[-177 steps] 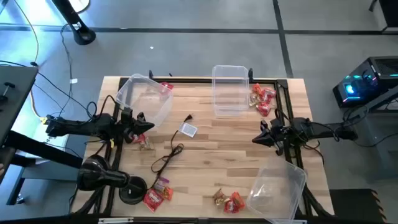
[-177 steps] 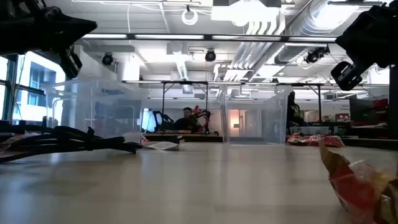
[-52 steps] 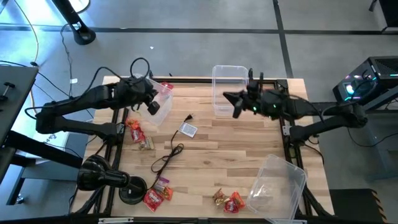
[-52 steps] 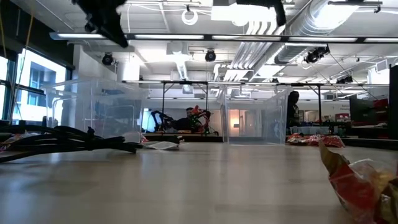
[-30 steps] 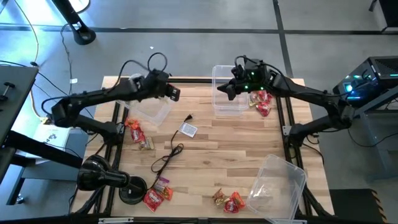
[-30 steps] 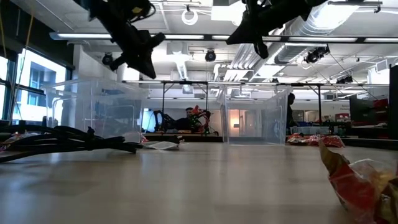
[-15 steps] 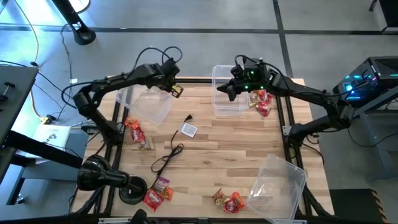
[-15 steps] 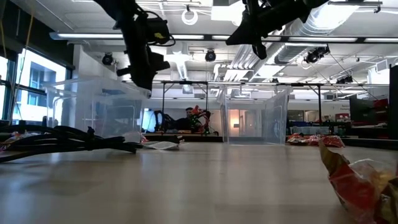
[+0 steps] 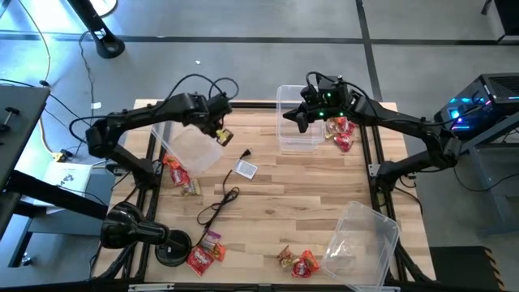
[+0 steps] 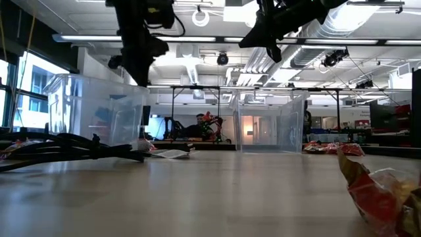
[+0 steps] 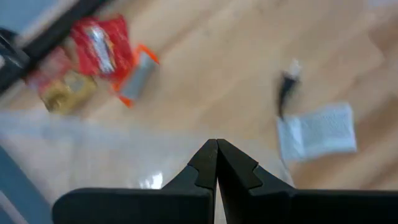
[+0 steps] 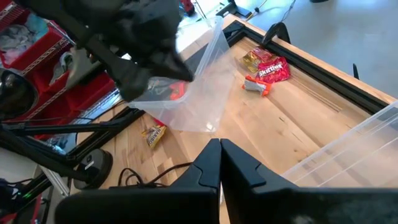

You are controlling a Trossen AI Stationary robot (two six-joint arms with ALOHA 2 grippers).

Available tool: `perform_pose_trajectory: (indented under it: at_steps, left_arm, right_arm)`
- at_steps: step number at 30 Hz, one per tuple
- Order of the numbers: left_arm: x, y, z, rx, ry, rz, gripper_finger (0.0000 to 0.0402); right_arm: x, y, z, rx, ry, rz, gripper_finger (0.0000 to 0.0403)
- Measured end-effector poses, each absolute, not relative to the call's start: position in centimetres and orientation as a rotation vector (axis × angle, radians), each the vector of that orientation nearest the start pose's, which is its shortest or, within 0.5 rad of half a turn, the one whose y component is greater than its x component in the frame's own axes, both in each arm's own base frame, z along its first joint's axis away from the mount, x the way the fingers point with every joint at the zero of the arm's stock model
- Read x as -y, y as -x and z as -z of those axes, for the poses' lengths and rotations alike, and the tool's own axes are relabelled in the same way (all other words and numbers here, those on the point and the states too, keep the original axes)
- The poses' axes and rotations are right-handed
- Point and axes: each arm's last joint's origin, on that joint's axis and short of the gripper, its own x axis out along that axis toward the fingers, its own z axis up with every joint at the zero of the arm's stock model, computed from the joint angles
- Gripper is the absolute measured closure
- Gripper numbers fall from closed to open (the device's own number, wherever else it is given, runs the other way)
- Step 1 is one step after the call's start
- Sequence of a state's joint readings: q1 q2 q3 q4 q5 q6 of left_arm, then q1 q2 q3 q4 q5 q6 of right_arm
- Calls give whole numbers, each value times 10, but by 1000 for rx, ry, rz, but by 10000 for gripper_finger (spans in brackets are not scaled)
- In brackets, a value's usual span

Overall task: Sort candy
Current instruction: Move the top left and bottom right transparent bins to the top center

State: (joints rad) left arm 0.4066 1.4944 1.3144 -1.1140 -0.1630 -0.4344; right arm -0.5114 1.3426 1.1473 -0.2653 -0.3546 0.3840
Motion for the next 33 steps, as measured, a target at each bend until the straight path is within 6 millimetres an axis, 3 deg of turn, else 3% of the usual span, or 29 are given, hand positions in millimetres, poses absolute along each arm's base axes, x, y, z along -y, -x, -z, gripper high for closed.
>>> perform_pose_trajectory:
  at_steps: [7,12,15,22,29,33]
  left_arm:
    - [-73,-245,-305,-1189,538,-685,401]
    - [-70,-229,-329,-991,454,-881,401]
    - [-83,-215,-334,-956,488,-992,401]
    - [-134,-189,-321,-1042,693,-1195,401]
    - [-170,-177,-280,-1228,718,-1271,401]
    - [-182,-174,-265,-1173,722,-1347,401]
  right_arm:
    - [137,-264,-330,-387,-571,236,403]
    - [137,-264,-330,-387,-565,238,403]
    - [139,-263,-330,-384,-571,245,403]
    - [146,-260,-328,-386,-592,224,403]
    - [146,-261,-326,-397,-601,199,403]
    - [146,-261,-326,-400,-602,185,403]
